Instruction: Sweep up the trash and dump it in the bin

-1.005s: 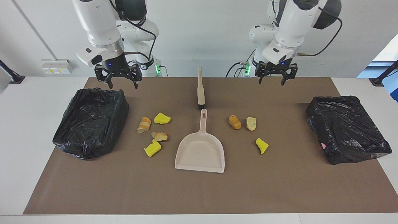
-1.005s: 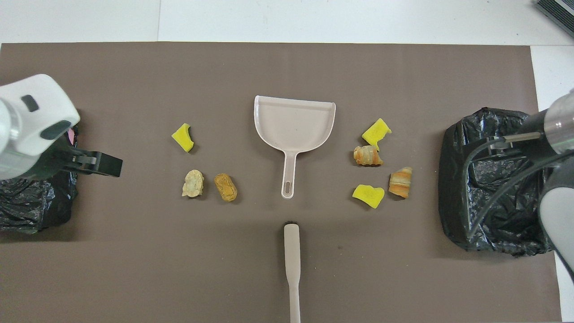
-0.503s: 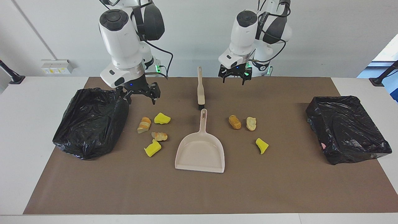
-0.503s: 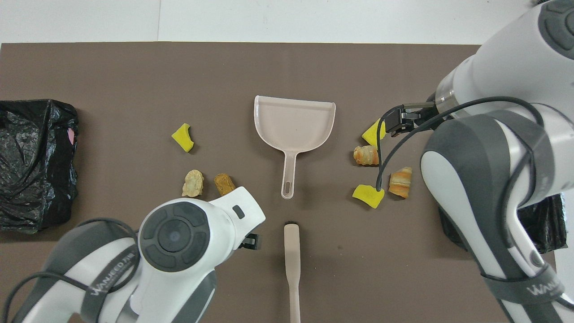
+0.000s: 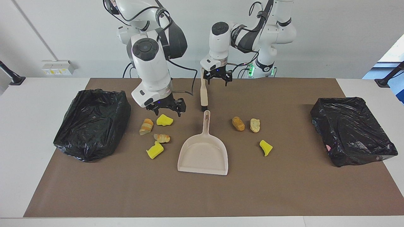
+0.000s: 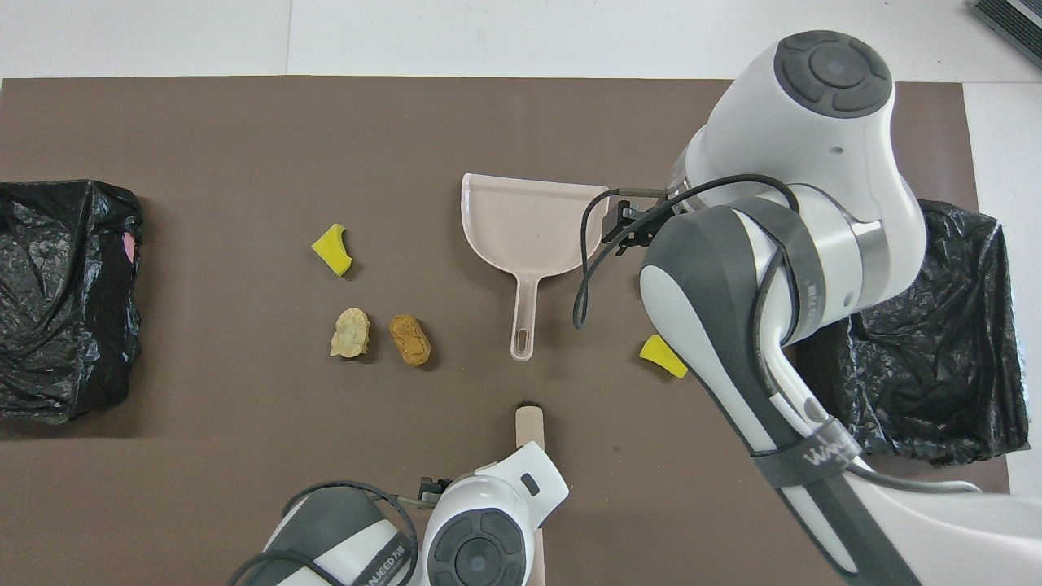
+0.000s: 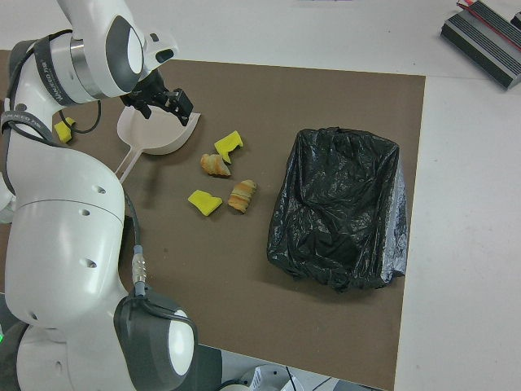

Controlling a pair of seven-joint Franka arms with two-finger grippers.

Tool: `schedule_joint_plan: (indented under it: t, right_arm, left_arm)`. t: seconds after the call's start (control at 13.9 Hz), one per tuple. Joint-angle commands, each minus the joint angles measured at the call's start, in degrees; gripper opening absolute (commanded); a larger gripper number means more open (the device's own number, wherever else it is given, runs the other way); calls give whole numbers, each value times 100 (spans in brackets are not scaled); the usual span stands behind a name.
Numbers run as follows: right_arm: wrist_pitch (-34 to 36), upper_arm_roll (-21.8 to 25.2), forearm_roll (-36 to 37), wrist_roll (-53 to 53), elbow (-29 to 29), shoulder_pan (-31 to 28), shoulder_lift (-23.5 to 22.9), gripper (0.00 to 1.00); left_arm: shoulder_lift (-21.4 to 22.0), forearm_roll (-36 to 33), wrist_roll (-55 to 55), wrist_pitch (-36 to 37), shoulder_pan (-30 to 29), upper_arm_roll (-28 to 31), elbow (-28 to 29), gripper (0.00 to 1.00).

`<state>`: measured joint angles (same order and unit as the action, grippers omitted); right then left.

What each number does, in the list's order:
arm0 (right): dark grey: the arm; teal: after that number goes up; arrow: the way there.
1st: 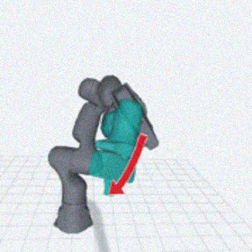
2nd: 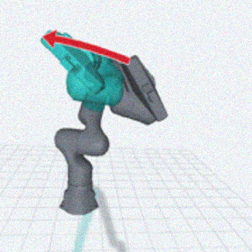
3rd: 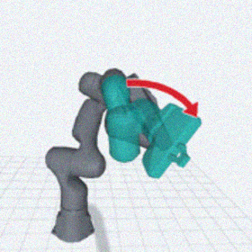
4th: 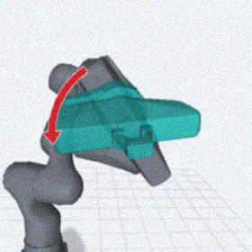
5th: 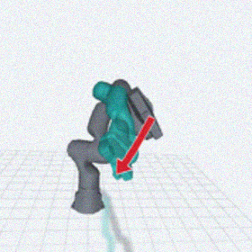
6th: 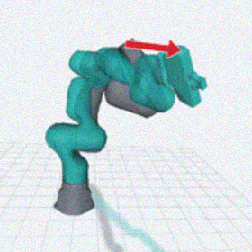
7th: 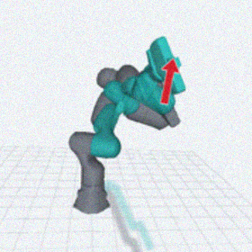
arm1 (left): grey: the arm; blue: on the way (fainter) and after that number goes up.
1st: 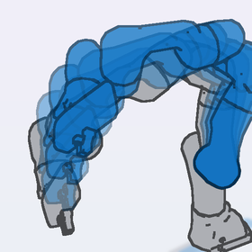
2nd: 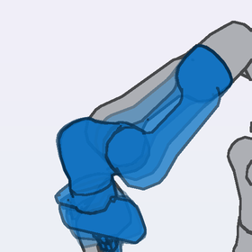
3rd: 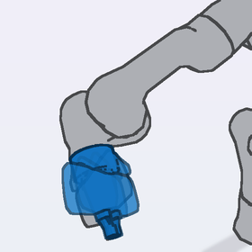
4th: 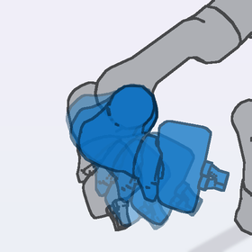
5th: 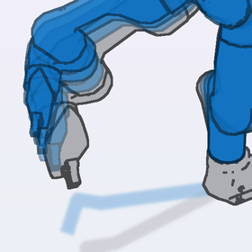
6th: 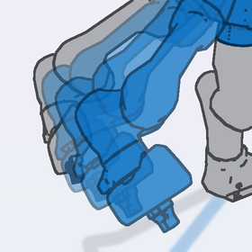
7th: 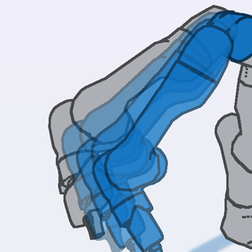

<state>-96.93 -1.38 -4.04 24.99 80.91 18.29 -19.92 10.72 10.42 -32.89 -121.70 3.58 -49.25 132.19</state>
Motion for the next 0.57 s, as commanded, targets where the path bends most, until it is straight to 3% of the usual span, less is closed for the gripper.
schedule_joint_plan:
  t: [0.0,0.5]
  right_arm:
    - [-106,6,-150,146,-146,209,-231,100]
    - [-265,6,-765,637,-146,622,-661,100]
  left_arm:
    - [79,336,-435,-484,-15,-330,315,100]
    - [-79,1013,-586,-872,-15,-972,457,97]
